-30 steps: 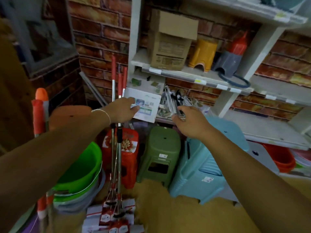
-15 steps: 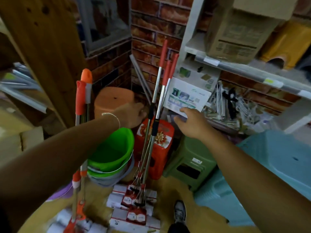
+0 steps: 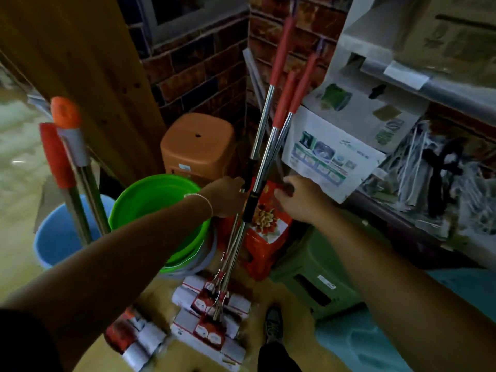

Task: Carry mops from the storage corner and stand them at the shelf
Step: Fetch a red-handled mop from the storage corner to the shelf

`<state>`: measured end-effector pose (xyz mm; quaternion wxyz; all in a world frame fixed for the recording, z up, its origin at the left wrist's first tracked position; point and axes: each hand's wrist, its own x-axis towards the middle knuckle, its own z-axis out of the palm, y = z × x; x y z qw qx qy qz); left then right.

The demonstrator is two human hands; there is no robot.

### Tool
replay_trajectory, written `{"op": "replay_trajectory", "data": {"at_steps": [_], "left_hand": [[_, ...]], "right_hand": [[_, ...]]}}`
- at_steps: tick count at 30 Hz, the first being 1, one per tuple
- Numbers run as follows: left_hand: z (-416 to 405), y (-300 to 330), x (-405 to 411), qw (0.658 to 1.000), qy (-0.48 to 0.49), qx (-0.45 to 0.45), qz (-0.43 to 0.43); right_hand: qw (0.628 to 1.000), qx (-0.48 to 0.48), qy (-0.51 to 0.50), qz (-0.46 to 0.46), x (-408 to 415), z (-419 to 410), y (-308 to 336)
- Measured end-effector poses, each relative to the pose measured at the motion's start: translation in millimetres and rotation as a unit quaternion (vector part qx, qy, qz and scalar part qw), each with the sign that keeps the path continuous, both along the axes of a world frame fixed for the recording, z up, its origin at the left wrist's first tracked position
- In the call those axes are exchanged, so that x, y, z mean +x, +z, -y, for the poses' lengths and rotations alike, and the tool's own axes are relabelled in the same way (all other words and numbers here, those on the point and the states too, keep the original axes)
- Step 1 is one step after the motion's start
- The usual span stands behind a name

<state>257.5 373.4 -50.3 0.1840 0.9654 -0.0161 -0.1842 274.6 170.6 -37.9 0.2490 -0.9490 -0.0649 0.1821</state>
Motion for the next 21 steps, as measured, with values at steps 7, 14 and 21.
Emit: {"op": "replay_trajectory", "data": {"at_steps": [7,14,21], "left_hand": [[30.5,-38.0,36.7,0.999,0.041,0.005,-0.033],[25.3,-61.3,71.2,0.992,0.121,-0.026,-0.017],[18.4,-76.4,87.2,0.981,0.185,-0.053,-0.023]], "right_hand": [[0.996,0.041,0.039,-0.062,64.0,6.6,-47.2],[0.985,0.144,-0.01,-0.094,120.3,-21.1,-66.7],[0.971,0.185,-0.112,-0.098,158.2,-39.6,-86.8]]}}
